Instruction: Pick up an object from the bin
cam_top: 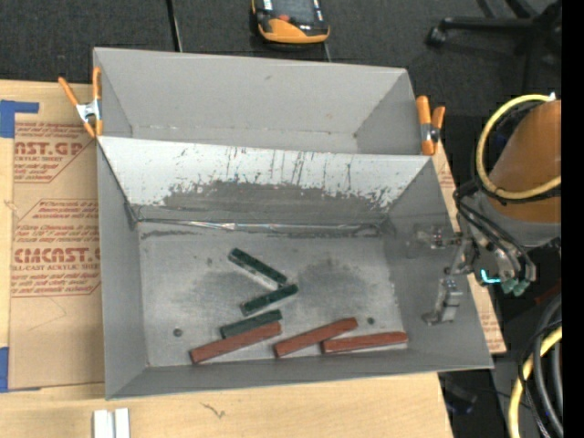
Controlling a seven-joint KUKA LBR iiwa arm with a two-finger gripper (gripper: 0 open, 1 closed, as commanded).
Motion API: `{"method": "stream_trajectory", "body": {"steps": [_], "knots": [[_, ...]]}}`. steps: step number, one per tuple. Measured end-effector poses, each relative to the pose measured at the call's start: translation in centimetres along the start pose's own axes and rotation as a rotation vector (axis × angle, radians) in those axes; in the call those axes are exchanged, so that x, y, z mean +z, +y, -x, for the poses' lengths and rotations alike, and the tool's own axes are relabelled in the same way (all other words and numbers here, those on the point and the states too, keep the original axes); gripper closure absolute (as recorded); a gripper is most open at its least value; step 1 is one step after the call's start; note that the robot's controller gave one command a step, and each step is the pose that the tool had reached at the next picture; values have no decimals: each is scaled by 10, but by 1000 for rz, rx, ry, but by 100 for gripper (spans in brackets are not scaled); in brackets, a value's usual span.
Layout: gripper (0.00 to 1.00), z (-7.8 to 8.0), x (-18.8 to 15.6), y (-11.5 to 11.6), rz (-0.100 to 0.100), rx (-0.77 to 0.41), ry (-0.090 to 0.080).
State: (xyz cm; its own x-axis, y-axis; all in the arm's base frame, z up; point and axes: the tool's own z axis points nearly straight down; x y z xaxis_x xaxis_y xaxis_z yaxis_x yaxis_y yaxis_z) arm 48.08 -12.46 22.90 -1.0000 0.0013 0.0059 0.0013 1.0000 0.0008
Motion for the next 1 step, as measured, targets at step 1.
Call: {"method": "stream_trajectory", "body": {"steps": [1], "knots": [[0, 2, -3, 1, -1, -2, -7]]}}
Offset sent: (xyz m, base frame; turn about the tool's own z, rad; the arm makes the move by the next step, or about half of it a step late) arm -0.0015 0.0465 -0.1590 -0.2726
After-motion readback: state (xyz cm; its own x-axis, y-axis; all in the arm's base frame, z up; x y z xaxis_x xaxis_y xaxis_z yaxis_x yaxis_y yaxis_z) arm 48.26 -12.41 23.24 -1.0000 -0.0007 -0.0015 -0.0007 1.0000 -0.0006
